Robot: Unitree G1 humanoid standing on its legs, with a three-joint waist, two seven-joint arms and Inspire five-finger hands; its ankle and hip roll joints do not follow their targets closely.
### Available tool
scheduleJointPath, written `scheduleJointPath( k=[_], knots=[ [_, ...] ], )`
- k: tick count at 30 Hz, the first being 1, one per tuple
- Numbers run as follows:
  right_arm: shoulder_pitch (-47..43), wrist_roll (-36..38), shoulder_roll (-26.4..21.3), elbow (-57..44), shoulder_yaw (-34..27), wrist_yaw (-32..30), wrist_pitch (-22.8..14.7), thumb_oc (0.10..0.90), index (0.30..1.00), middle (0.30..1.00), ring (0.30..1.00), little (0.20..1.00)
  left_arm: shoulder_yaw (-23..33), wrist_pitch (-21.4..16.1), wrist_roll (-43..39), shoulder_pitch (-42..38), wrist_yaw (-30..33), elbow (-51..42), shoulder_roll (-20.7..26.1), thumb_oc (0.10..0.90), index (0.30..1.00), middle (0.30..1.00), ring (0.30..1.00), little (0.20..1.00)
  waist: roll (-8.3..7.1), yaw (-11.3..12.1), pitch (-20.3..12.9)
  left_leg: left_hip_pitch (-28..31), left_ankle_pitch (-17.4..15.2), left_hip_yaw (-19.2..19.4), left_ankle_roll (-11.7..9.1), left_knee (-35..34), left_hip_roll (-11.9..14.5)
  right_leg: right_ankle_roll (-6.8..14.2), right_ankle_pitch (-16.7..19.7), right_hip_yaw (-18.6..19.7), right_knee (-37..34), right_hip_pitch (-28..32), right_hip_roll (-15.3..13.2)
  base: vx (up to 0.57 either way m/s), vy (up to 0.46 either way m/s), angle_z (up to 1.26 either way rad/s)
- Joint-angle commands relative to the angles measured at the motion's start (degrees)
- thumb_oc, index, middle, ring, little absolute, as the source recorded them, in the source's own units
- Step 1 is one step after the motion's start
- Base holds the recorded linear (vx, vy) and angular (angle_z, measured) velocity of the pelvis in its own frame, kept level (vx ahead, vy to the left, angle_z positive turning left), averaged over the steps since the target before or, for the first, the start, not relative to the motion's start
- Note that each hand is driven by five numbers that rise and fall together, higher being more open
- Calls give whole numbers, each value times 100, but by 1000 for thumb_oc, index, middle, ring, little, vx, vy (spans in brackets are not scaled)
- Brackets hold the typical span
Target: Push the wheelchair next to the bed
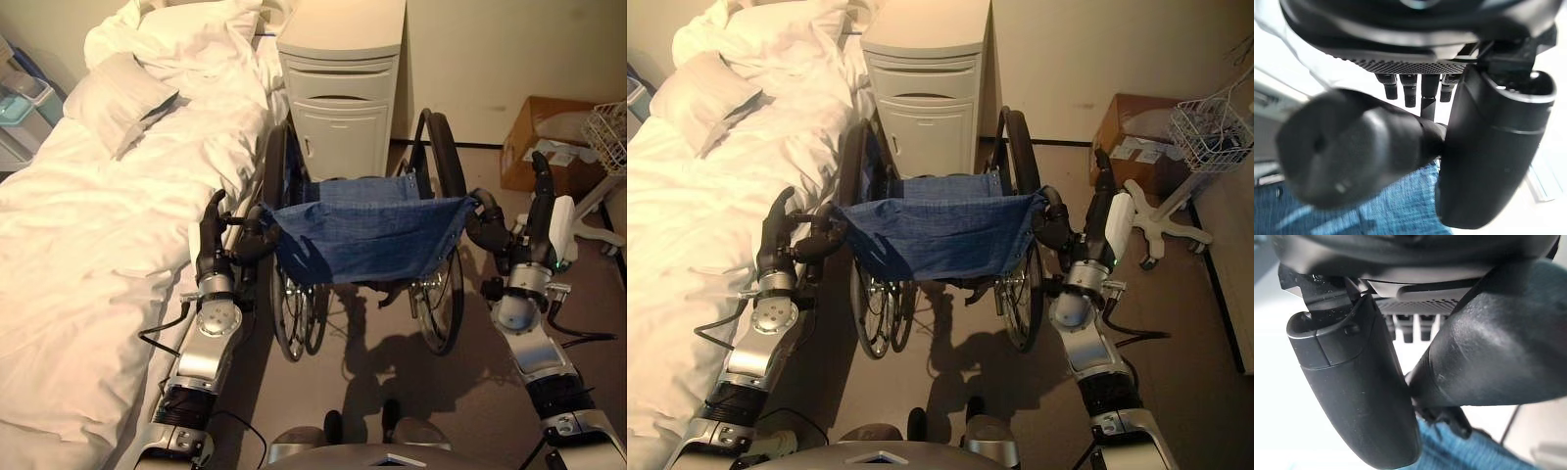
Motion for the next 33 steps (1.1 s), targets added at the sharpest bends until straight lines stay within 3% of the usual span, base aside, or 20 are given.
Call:
scheduleJointPath(
  k=[1,7,12,17,21,28,33],
  knots=[
    [-372,359,-170,33,-246,544,-55,800,900,900,900,900,912,-693,-214,-225,-336,17,855,800,900,900,900,900,-319,244,-472,-135,-663,318,-102,462,-269,198,-520,193,506,76,-108,0,0,0],
    [-410,392,-350,-5,-286,967,135,800,900,900,900,900,871,-513,12,-185,-1126,-64,1100,800,900,900,900,900,-314,271,-475,-129,-659,362,-96,474,-258,206,-519,158,505,95,-121,0,0,0],
    [-578,555,-527,76,-279,1246,245,800,900,900,900,900,906,-591,-95,-329,-1419,-95,1455,800,900,900,900,900,-315,294,-488,-119,-653,377,-86,451,-262,208,-516,146,476,118,-123,0,0,0],
    [-577,492,-577,75,-332,1328,297,800,900,900,900,900,1006,-754,-1078,-347,-2016,-497,1448,800,900,900,900,900,-301,315,-496,-96,-635,376,-77,403,-252,213,-516,140,463,130,-131,0,0,0],
    [-615,441,-567,110,-338,1351,294,800,900,900,900,900,1073,-905,-1654,-402,-2148,-676,1363,800,900,900,900,900,-296,330,-498,-78,-631,381,-73,386,-248,216,-517,130,462,143,-141,0,0,0],
    [-707,474,-524,183,-314,1344,286,800,900,900,900,900,1290,-1492,-2653,-413,-1831,-855,1084,800,900,900,900,900,-290,361,-508,-62,-626,374,-78,366,-249,212,-531,105,457,165,-167,0,0,0],
    [-733,483,-505,207,-339,1308,286,800,900,900,900,900,1406,-1643,-3532,-347,-1853,-954,750,800,900,900,900,900,-305,376,-503,-43,-624,348,-82,353,-252,199,-542,89,459,186,-174,0,0,0]
  ],
)
